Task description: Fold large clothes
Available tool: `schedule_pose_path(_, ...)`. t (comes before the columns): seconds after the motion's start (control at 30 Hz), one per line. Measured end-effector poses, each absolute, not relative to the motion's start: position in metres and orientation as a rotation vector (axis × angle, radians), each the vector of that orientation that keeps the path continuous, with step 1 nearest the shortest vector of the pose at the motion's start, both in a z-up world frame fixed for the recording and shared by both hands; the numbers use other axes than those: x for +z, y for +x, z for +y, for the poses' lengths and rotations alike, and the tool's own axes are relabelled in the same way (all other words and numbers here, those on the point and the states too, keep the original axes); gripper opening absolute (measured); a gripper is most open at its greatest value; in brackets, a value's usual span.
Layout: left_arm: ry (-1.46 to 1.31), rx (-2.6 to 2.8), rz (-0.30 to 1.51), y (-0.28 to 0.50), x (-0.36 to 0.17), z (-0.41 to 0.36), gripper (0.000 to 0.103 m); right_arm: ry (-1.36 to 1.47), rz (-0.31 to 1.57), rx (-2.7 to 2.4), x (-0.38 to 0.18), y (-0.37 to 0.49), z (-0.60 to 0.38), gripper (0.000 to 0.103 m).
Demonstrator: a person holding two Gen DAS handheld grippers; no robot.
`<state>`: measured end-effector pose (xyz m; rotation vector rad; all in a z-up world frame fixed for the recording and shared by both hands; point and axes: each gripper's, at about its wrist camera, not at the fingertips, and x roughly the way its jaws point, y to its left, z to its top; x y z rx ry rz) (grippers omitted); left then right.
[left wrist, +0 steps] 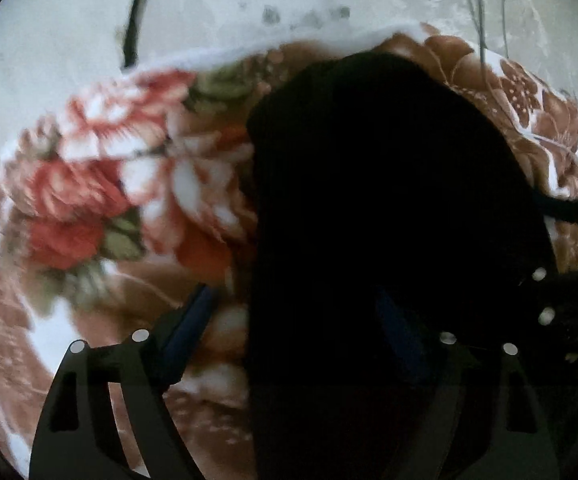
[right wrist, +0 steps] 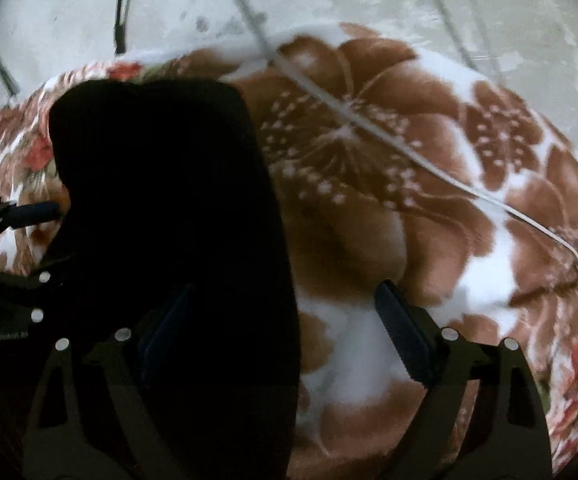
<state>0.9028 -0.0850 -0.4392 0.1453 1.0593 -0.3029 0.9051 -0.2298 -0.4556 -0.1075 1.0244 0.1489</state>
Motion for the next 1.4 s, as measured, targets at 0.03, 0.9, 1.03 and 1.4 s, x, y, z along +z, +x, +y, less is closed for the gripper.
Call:
schedule_pose_path(0.03,0.135,-0.344,1.070,0.902,-0.441,-0.087,0.042,-0.122,1.025,0.166,-0.457,0.905,-0.228,0.064)
schedule_pose_path(0.9,0.128,-0.482,0.731,0.618,-0.274,-0.049,0.011,-0.210,0.773,0.343,-0.282,0.650,-0.195,0.005)
schedule_pose_path(1.03,0.113,-0.465,0.761,0.569,-0.295,-0.039,0.011,-0.191,0.805,0.348,-0.294,0.607,-0.198,0.005)
schedule_pose_path(1.4,0.057,-0.383,0.894,0.470,-0.388,-0.028,0.015,-0.206,0.957,0.329,-0.388,0.499,-0.202,0.006)
